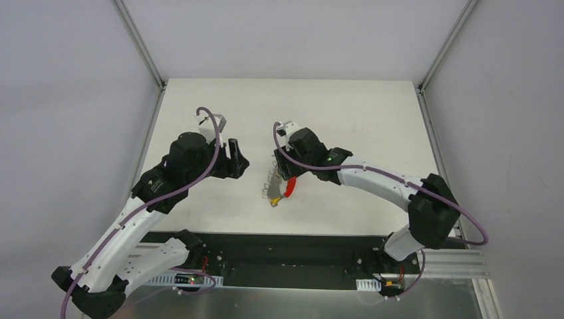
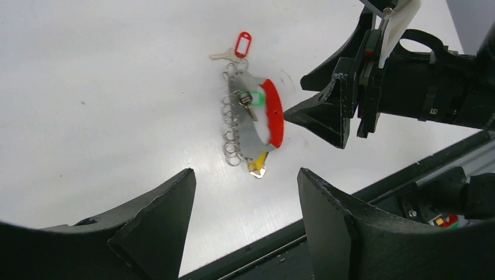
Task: Put the keys on the keyring
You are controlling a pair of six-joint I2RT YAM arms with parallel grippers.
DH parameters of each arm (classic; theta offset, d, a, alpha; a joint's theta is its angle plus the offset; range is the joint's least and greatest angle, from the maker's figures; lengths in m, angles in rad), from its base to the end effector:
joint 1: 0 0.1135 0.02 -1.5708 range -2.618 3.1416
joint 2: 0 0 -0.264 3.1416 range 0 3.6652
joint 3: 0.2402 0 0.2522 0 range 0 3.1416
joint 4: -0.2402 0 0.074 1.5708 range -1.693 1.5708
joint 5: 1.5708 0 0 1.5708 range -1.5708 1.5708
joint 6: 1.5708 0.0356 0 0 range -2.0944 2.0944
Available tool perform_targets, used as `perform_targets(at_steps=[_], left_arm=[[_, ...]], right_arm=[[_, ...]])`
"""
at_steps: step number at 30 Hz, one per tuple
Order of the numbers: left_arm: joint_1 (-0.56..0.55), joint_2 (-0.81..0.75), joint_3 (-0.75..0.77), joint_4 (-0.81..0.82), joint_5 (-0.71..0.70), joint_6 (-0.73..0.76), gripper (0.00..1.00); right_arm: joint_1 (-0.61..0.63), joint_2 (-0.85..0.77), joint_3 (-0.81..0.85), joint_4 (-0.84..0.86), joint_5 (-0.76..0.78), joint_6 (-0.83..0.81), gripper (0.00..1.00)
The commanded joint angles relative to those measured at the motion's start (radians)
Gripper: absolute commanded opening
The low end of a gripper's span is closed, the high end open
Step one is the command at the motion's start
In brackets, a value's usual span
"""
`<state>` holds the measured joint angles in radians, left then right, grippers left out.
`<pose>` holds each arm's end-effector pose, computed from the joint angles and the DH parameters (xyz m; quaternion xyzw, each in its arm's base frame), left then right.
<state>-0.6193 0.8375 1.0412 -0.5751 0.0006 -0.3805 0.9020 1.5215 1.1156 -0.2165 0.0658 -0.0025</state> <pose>0.1410 -0.1005 0.3782 0.0985 0.8196 -0.2708 0.4952 0.2156 0.2690 0.2717 -0.3750 0.8064 0.1720 0.4237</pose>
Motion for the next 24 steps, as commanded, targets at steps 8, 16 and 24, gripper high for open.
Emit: perform_targets(at_steps=[8,16,24], left_arm=[[0.08,-0.084,-0.099,-0.055,-0.127,0.018,0.65],[0.091,-0.147,-0.133,-0.054,-0.094,0.016,0.67],[0.128,-0.074,-0.133,-0.032,0.032,0.017,0.66]], right_arm=[[-0.072,0.199,0.178,0.009,-0.378,-0.446,0.62],[-0.149,0.345,0.384,-0.232,-0.557,-0.706,0.56],[-0.169,0.31,0.277,-0.22,-0.538,-0.769,0.54]])
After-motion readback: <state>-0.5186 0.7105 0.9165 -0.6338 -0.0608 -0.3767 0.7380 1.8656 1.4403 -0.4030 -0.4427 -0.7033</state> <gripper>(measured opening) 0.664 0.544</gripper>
